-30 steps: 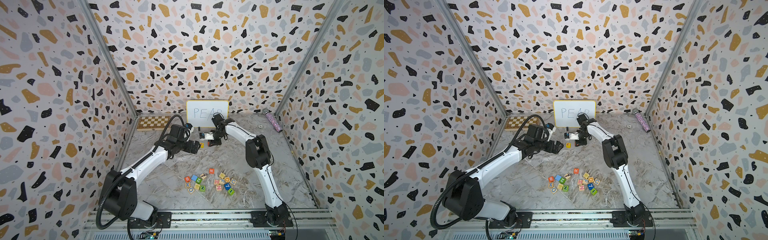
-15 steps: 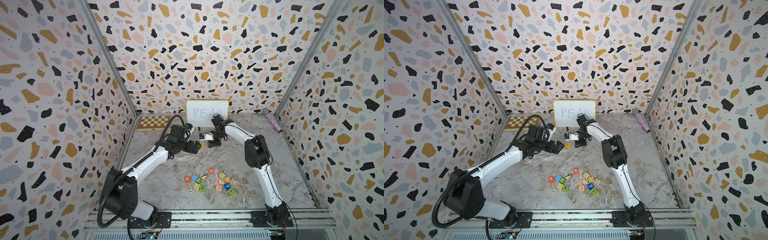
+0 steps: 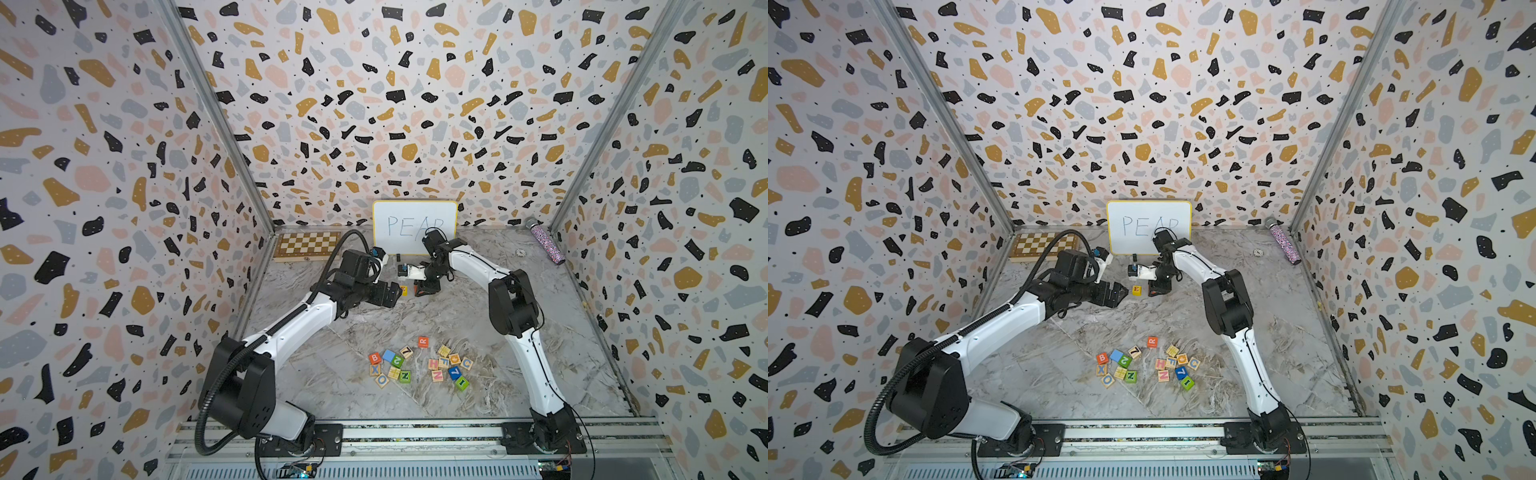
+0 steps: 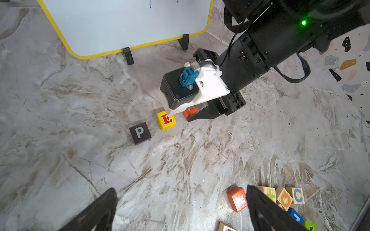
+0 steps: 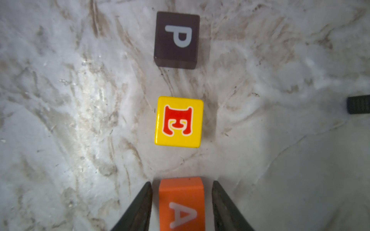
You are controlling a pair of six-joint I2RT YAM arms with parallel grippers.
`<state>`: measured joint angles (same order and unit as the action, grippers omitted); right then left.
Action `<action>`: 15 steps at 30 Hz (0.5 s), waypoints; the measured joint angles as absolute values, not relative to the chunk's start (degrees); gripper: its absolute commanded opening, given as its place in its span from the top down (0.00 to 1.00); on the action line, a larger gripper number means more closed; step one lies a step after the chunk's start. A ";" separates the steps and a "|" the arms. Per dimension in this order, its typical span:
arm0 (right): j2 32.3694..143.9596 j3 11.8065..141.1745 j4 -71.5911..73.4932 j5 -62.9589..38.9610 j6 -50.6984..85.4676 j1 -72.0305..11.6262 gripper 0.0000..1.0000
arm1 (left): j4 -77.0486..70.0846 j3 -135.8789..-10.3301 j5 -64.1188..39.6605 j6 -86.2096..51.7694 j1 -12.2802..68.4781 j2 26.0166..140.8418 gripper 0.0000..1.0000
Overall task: Spell the uppercase word “pear” with letter blocks
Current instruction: Place the letter block at the center of the board.
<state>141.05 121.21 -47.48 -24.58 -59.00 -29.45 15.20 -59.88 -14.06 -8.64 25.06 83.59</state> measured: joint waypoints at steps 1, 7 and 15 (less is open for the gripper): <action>141.05 121.25 -47.51 -24.56 -58.85 -29.45 0.47 | 15.16 -59.88 -14.06 -8.64 25.06 83.59 0.01; 141.05 121.86 -47.48 -25.12 -57.69 -29.56 0.38 | 15.00 -59.88 -14.09 -8.64 25.06 83.59 0.01; 135.66 119.94 -46.39 -26.50 -56.10 -30.02 0.30 | 15.18 -59.88 -14.11 -8.64 25.06 82.32 0.01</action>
<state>135.66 119.94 -46.39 -26.50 -56.10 -30.02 15.18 -59.88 -14.11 -8.64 25.06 82.32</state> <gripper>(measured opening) 0.697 0.992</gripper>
